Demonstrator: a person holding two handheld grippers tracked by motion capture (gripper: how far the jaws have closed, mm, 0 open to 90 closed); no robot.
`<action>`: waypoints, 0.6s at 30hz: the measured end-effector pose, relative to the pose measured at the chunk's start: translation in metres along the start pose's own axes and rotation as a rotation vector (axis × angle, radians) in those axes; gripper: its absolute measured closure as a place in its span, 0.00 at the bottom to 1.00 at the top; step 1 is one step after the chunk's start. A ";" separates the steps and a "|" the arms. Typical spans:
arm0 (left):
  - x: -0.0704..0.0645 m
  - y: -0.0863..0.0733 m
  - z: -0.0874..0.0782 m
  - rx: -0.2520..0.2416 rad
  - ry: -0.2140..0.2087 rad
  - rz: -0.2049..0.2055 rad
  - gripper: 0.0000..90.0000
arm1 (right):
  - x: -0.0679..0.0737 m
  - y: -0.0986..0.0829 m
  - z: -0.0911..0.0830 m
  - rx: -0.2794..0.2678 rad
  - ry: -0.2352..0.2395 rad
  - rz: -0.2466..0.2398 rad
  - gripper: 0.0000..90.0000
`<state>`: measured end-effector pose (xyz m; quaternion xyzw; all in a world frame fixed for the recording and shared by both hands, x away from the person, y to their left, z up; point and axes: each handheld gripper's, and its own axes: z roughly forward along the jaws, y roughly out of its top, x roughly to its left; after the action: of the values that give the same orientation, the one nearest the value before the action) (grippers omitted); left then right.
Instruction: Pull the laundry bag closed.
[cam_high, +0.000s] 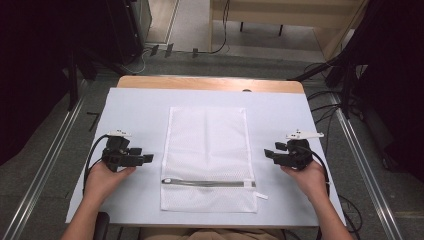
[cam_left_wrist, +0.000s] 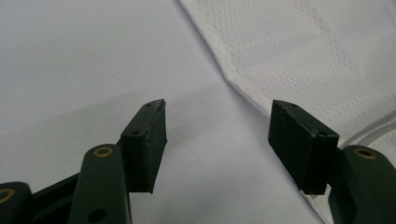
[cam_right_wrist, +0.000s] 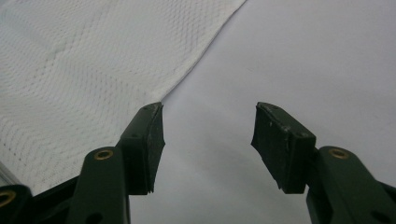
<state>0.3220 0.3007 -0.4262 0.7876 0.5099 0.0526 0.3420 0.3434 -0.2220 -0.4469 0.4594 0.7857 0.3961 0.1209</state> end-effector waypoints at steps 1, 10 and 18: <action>0.000 0.000 0.000 0.002 -0.004 -0.003 0.42 | 0.000 0.000 0.000 0.003 0.000 0.005 0.49; 0.000 0.002 0.001 -0.012 -0.022 -0.006 0.43 | 0.001 0.003 -0.001 0.010 -0.001 0.034 0.54; 0.000 -0.001 0.000 -0.003 -0.020 0.009 0.44 | 0.004 0.002 -0.005 0.011 0.010 0.018 0.53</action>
<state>0.3212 0.3005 -0.4269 0.7900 0.5026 0.0471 0.3480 0.3400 -0.2210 -0.4413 0.4650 0.7844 0.3952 0.1108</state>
